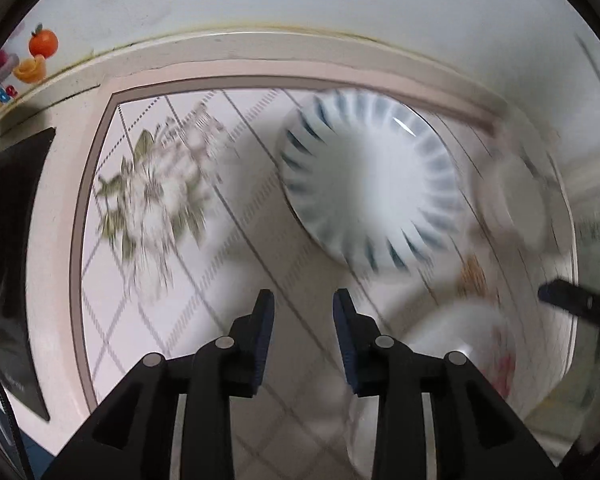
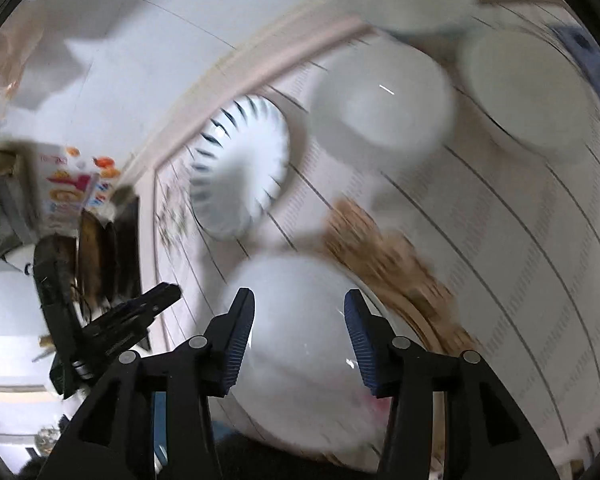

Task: Organize plates and bowls

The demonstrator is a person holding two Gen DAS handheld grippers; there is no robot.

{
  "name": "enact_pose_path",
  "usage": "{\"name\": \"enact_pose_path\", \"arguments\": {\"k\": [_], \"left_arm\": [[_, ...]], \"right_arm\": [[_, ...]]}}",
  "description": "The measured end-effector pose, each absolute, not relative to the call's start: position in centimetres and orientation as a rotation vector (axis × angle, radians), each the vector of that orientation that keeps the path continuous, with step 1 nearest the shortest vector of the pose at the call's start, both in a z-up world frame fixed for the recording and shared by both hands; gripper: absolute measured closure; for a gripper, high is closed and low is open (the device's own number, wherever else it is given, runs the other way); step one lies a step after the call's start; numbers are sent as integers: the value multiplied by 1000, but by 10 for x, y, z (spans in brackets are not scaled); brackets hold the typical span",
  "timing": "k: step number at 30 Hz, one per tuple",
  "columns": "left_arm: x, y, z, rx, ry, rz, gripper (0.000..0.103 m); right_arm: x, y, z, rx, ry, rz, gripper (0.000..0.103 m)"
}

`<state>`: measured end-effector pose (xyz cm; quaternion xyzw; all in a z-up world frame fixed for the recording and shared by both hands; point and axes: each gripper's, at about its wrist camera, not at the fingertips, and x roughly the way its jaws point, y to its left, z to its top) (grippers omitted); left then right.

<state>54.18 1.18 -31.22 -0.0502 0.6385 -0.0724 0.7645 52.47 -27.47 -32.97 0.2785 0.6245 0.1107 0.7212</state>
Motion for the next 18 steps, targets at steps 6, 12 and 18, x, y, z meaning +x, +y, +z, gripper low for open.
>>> {"name": "enact_pose_path", "arguments": {"k": [6,12,18], "left_arm": [[618,25,-347,-179,1435,-154,75],[651,11,-368,-111,1447,-205,75],[658,0,-367,-75,1386,-249,86]], "right_arm": [[595,-242,-358,603,1370,166,53],[623,-232,-387,572,1402,99,80],[628,-229,-398,495,1395,34,94]]}}
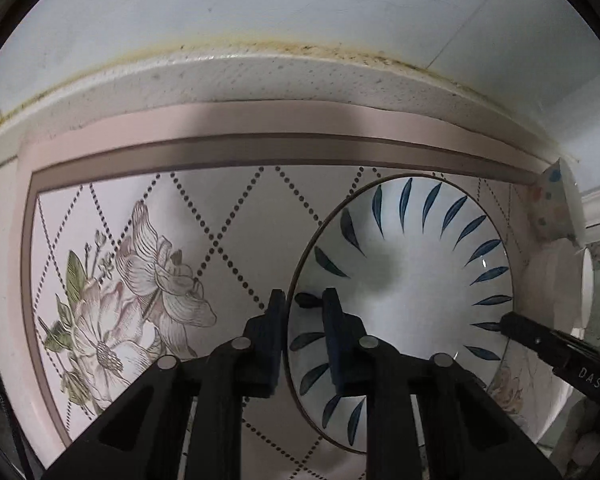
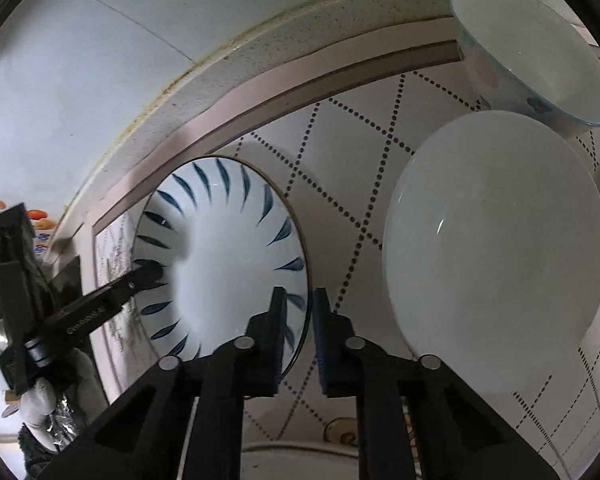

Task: Organize plates and bowls

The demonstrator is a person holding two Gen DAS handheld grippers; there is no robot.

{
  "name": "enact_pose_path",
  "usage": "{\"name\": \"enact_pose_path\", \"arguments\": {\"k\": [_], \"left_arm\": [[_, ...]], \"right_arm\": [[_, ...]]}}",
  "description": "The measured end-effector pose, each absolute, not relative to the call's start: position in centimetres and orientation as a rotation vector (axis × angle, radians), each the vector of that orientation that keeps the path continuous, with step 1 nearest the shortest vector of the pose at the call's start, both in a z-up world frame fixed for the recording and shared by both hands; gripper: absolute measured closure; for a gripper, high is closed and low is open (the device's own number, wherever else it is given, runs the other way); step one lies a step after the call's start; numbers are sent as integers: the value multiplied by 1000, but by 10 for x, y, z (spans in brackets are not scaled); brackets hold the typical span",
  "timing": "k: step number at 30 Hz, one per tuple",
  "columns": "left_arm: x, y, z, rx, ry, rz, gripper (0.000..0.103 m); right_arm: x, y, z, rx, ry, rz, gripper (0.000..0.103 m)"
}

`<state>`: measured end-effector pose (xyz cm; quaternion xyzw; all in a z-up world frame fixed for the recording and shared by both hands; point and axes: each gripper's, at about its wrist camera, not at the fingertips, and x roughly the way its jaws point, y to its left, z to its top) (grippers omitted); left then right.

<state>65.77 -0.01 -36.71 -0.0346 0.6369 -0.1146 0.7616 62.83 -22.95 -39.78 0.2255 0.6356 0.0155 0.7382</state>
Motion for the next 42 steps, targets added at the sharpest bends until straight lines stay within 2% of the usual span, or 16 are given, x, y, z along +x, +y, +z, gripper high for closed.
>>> {"name": "enact_pose_path", "arguments": {"k": [12,20,28,34,42], "left_arm": [[610,6,-336,-74,1335,-255,87],[571,8,-275,-116,1265,-285,87],[514,-1,-223,-132,1206,-323,87],[468,-16,-229,-127,1227,-332,87],[425,-25,-267,-132,1304,-312,87]], "right_arm": [[620,-234,-378,477,1347,67,94],[593,-242,-337,466,1295,110,94],[528,-256,-291,437,1255,162,94],[475,-267,-277,426,1246,178,94],[421,-284,-292,407,1282,197,94]]}}
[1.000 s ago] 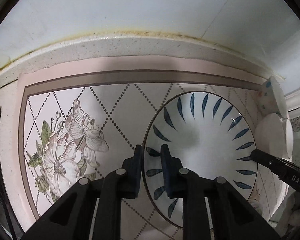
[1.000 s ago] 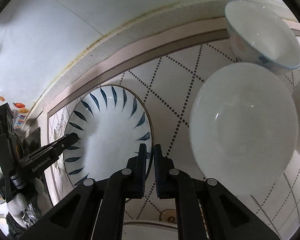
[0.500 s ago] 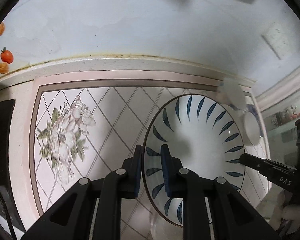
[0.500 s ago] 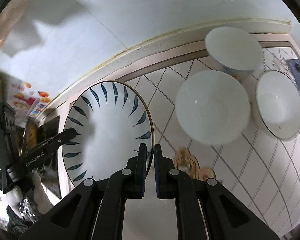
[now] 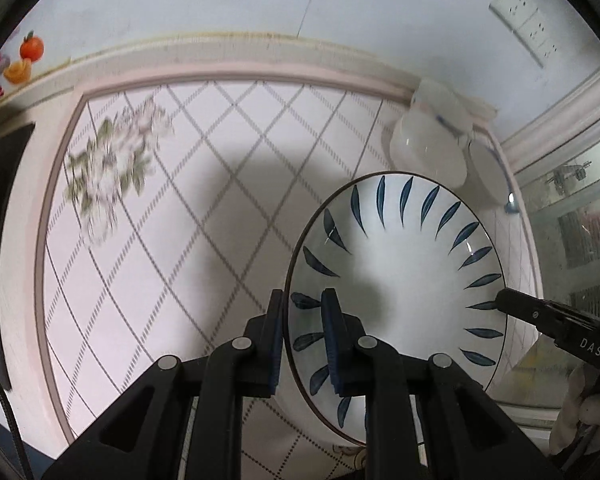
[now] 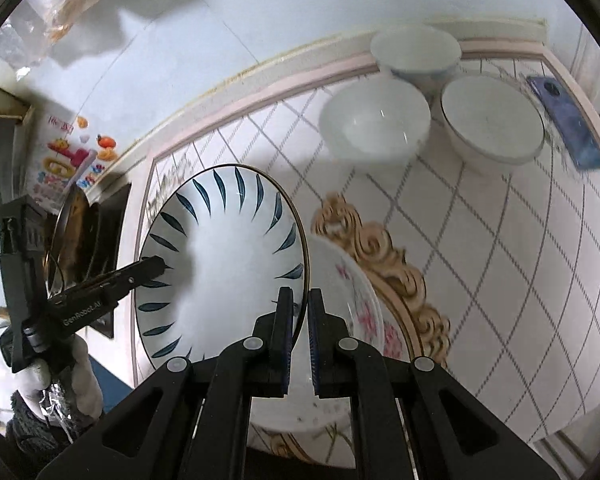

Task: Organize plates and bowls

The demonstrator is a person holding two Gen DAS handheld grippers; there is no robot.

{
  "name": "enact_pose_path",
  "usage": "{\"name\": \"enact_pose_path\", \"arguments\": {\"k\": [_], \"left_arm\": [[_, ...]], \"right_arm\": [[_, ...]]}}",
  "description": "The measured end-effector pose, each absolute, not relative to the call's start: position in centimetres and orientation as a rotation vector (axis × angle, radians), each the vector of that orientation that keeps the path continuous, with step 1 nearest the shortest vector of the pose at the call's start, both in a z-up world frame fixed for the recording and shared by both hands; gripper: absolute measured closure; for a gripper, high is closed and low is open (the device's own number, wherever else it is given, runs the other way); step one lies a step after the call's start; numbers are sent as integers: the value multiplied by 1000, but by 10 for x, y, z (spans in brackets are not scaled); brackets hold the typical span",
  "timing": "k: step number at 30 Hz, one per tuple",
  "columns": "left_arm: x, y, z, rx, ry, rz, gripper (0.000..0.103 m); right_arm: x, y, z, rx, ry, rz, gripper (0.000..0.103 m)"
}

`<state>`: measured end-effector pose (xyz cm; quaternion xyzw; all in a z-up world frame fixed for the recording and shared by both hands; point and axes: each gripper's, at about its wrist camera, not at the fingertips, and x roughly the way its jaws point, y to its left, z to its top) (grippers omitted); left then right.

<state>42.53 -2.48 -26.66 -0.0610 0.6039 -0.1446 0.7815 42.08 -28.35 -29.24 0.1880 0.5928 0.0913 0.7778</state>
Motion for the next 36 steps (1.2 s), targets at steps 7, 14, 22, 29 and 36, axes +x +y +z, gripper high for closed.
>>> {"name": "enact_pose_path", "arguments": {"k": [7,14,22,29,36], "left_arm": [[410,-40,-293,-82,1341,-281,87],[404,-45,-308,-49,1363,-250,87],[401,-52,-312,-21,1355,-206,87],[396,-56,-316,-23,1344,-165,87],[395,-55,-321,-85,1384,-133,86]], "right_arm": [[403,-285,-331,364,1328,186,94],[399,-285,-353,371,1349,192,94],[395,-289,-363,369,1356,213,94],[395,-292,-365,359,1348,235,94],[397,-296,-364,393,1364,245,91]]}}
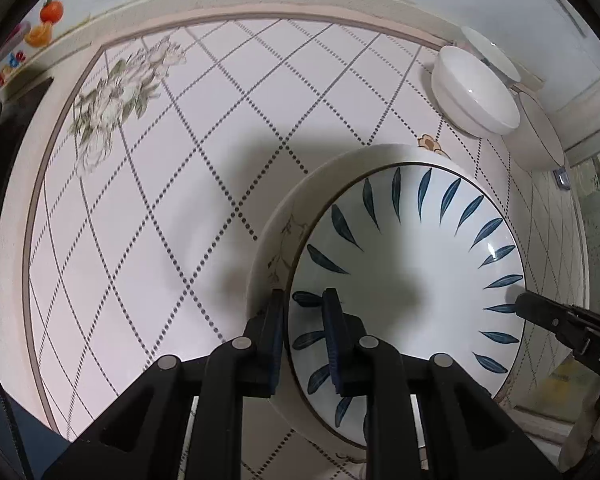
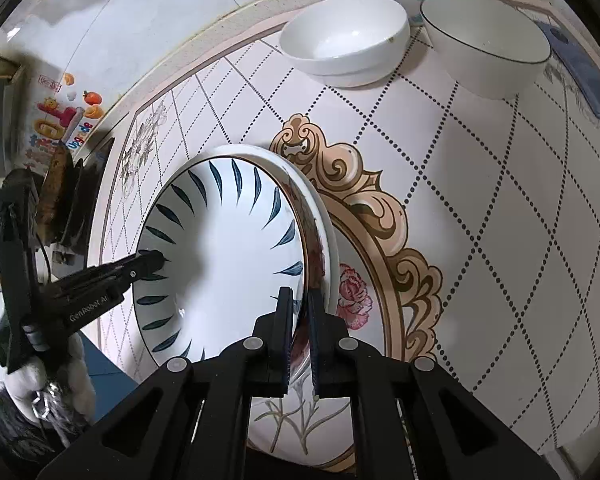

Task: Organize plates and bowls
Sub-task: 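Lower the plate stack onto the floral mat and open both grippers, then move both grippers toward the white bowls beside the wall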

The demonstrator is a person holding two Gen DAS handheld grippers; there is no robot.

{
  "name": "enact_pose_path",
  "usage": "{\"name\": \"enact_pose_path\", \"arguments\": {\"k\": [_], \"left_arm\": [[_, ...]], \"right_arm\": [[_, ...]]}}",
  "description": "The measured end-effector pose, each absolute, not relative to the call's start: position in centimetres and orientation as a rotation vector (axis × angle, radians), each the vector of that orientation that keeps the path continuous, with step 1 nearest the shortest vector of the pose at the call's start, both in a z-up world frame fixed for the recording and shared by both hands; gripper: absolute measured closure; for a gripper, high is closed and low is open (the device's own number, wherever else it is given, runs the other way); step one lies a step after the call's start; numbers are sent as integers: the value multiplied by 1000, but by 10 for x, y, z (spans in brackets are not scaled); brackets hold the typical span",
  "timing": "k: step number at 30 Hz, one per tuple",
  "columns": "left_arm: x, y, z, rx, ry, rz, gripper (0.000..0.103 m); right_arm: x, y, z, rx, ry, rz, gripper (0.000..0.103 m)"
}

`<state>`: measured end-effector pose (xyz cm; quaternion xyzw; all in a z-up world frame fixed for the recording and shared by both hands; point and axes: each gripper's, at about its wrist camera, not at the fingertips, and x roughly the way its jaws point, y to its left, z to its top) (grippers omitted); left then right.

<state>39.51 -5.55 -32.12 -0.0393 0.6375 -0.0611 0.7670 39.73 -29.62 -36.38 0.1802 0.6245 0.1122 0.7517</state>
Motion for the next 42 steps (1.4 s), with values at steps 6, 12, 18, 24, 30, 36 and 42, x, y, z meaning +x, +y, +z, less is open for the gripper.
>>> {"name": "enact_pose_path", "arguments": {"k": [6,12,18,24,30,36,42], "left_arm": [[390,-58,-313,-55,1395,-70,86],[371,-59,-275,-19,1344,-71,86],[337,-57,-208,-24,1250,-106,77],[302,-56,-156,-28,1174,-175,60],[271,-56,-121,-29,1115,-229,18],[250,-53,-109,-16,1097,-228,12],[240,-54,-103,-17,1093,-232,4]], "right_arm": [[399,-297,-361,397,1381,209,90],[390,-291,-334,343,1363,181,89],[354,-275,-271,258,1295,134,54],[315,-263,-212,232,1214,122,39],[276,-247,-170,197,1163,100,26],[242,-239,-145,195,1135,84,13],[223,-242,-132,211,1117,60,11]]}}
